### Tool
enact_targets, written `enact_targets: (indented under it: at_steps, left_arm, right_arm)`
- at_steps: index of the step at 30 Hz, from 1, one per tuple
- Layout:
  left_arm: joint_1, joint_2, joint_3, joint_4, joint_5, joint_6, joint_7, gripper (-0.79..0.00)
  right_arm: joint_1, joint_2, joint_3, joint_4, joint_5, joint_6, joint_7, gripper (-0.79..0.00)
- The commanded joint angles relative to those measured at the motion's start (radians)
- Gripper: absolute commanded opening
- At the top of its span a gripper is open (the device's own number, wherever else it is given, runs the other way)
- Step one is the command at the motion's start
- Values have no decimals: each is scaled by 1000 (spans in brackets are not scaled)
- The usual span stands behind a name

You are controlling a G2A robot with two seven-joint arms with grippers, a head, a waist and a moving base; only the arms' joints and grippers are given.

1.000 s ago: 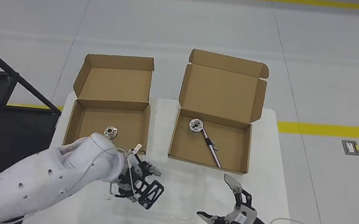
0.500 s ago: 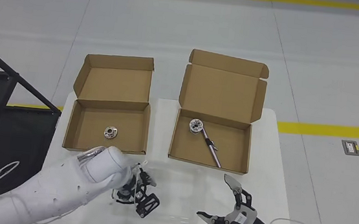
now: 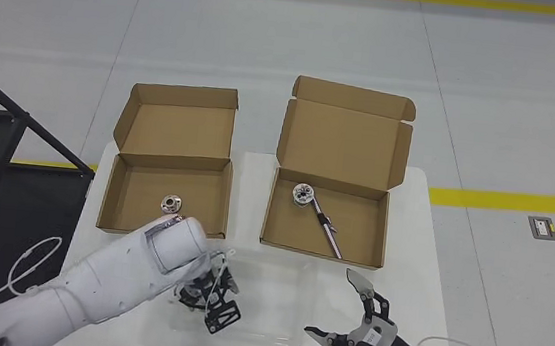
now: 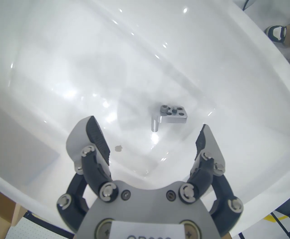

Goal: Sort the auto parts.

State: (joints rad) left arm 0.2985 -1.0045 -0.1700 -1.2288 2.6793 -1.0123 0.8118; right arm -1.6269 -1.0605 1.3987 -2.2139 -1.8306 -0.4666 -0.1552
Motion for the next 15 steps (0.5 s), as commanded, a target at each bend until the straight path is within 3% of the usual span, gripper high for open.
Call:
enact_targets:
  at_steps: [1,9,15]
  left_arm:
    - [1,-17,0,11,-2,0,-4,-3]
    - [1,-58,0,47,-11,0,-4,-34]
    - [8,-64,0,53,4,0,-4,-40]
  right_arm:
    - [0,0,0,0,0,0,0,0]
    - [0,0,0,0,0,0,0,0]
    - [0,0,0,0,0,0,0,0]
